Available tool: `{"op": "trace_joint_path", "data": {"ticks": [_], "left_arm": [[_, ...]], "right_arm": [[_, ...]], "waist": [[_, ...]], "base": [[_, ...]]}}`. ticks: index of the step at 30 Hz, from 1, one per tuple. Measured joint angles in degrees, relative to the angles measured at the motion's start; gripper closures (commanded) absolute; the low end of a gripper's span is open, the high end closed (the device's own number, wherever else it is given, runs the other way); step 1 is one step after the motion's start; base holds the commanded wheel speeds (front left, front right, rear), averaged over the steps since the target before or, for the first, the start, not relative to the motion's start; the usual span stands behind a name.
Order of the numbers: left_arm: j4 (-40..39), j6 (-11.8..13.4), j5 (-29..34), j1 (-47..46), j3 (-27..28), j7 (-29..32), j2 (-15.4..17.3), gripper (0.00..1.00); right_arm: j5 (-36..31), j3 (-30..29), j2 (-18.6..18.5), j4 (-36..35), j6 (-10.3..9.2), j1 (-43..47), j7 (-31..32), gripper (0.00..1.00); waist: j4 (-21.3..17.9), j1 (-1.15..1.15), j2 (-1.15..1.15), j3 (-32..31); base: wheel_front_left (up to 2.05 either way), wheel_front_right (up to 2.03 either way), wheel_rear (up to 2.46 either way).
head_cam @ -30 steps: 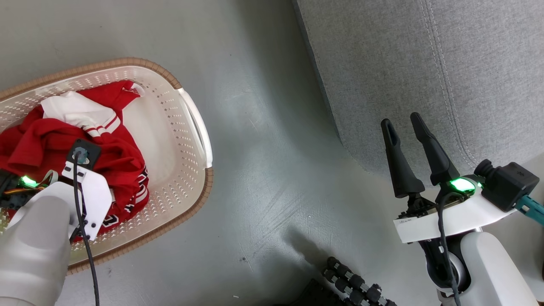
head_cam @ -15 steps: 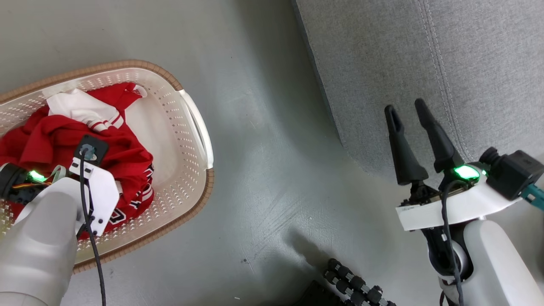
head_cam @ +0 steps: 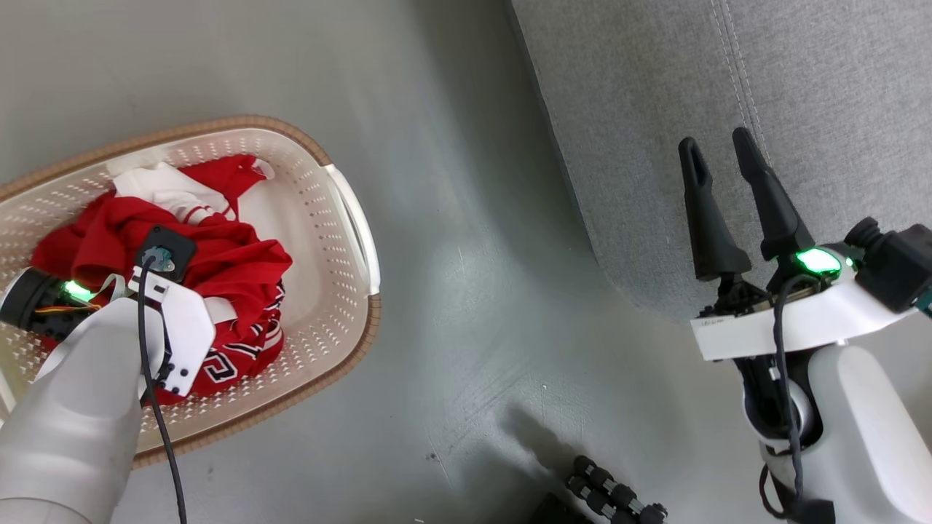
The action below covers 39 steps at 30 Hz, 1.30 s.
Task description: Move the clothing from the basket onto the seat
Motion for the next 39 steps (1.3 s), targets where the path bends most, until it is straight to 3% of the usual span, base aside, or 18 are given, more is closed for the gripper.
{"op": "trace_joint_path", "data": {"ticks": [23,39], "left_arm": [[-0.4,1.2,-3.8,3.6,3.0,-13.3,-3.5,1.0],[-4.7,2.7,-6.1,8.1,5.0,-15.6,-5.6,1.0]], "right_arm": [[-2.1,-1.9,-0.2,3.4,0.0,-1.8,0.0,0.0],[-4.0,-4.1,-0.3,5.4,0.0,-0.4,-0.1,0.0]], "waist": [[3.7,0.0,0.0,-9.5],[6.7,0.0,0.0,-18.9]], "base": [[0.0,0.0,0.0],[0.0,0.0,0.0]]}}
